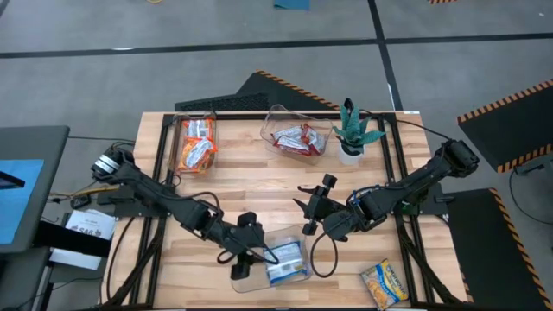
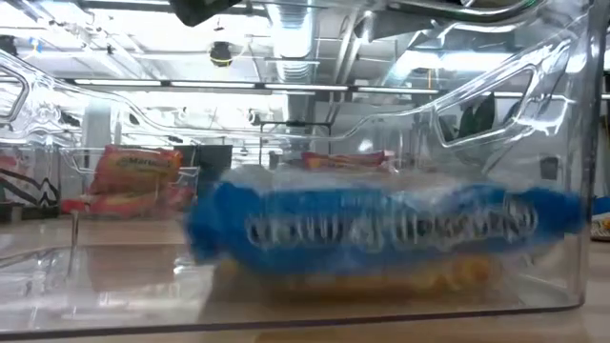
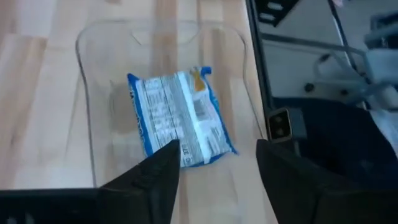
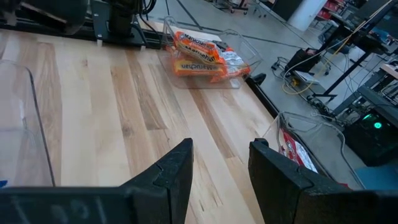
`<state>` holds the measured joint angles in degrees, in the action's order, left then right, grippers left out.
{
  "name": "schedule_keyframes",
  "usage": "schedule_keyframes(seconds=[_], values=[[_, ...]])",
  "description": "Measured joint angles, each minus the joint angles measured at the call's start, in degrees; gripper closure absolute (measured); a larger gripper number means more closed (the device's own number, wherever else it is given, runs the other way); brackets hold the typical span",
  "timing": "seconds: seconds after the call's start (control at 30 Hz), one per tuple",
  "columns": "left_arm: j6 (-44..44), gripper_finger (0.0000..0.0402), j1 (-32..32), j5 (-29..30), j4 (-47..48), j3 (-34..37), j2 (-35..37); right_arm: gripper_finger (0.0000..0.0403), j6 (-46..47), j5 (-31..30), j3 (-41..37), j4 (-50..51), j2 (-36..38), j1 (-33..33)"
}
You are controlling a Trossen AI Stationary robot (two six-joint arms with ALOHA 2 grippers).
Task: Sort Maruchan noodles
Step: Put the top blue noodle pack into the bottom transparent bin
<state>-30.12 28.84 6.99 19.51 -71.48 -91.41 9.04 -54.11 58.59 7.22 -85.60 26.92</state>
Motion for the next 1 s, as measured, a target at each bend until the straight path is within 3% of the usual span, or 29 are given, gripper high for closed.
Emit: schedule_keyframes(seconds=[0.1,0.17,0.33,0.47,0.57,0.63,0.73,0.87,1.0], values=[[0.9,0.0201,0.1,-0.3,2.9,0.0,1.0,0.0227,0.0,0.0,0.0,0.0,0.0,0.0],[2.2,0.0201,0.9,2.5,5.3,0.0,2.4,0.0227,0.0,0.0,0.0,0.0,0.0,0.1],[7.6,0.0204,7.0,22.5,6.7,1.3,7.5,0.0227,0.1,0.0,0.0,0.2,0.0,0.7],[10.9,0.0204,12.9,37.4,3.0,6.5,12.7,0.0227,0.1,0.0,0.0,0.2,0.0,1.3],[15.8,0.0205,16.0,46.5,-6.9,14.0,17.0,0.0227,0.1,0.1,0.0,0.2,0.0,1.3],[20.3,0.0205,16.6,47.6,-16.1,20.5,19.8,0.0227,0.1,0.1,0.0,0.1,0.0,1.3],[27.5,0.0205,13.1,40.6,-32.4,30.6,23.9,0.0227,0.4,0.1,0.0,0.0,0.0,1.0],[31.9,0.0205,1.5,18.0,-49.9,41.0,27.5,0.0227,0.9,0.1,0.0,0.0,0.0,0.6],[28.9,0.0205,-11.8,-3.2,-56.9,44.8,28.6,0.0227,1.0,0.1,0.0,0.5,0.0,0.3]])
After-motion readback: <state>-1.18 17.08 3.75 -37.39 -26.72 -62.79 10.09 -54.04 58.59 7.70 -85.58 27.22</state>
